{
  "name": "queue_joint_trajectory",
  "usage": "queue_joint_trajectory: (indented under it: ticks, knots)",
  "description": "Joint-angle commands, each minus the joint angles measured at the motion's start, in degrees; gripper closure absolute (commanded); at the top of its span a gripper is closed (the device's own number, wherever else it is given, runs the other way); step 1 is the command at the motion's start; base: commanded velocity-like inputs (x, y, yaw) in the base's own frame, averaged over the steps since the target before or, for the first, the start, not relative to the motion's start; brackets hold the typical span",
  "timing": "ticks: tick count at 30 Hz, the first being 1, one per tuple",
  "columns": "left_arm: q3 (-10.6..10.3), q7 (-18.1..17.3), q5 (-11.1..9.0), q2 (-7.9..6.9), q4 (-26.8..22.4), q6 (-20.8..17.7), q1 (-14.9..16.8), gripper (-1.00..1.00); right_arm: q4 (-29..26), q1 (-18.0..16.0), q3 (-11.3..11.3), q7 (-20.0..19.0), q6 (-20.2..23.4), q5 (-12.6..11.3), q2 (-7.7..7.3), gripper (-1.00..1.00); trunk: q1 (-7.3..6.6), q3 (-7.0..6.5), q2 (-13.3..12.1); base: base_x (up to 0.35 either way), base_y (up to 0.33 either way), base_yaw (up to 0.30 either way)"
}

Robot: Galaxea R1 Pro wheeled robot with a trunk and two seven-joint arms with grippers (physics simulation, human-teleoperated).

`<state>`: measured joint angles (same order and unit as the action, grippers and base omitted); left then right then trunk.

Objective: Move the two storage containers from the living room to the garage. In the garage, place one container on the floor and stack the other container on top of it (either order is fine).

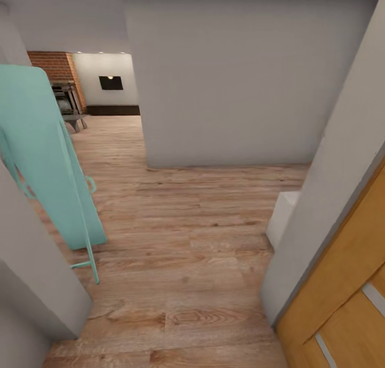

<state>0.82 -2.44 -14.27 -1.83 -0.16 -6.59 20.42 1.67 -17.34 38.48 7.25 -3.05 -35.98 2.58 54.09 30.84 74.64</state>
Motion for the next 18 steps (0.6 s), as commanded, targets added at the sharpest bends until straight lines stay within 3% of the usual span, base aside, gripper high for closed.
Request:
queue_joint_trajectory:
  ticks: [1, 18]
  knots:
    - [0.06, -0.19, -0.41, -0.02, -0.02, -0.26, 0.02, -1.0, 0.18, -0.06, 0.45, 0.03, -0.29, -0.49, 0.06, -1.0, 0.03, 0.05, 0.02, 0.322, 0.0, 0.0]
    - [0.06, -0.19, -0.34, -0.02, -0.02, -0.26, 0.0, -1.0, 0.18, -0.06, 0.45, -0.02, -0.23, -0.41, 0.14, -1.0, 0.03, 0.05, 0.02, 0.322, 0.0, 0.0]
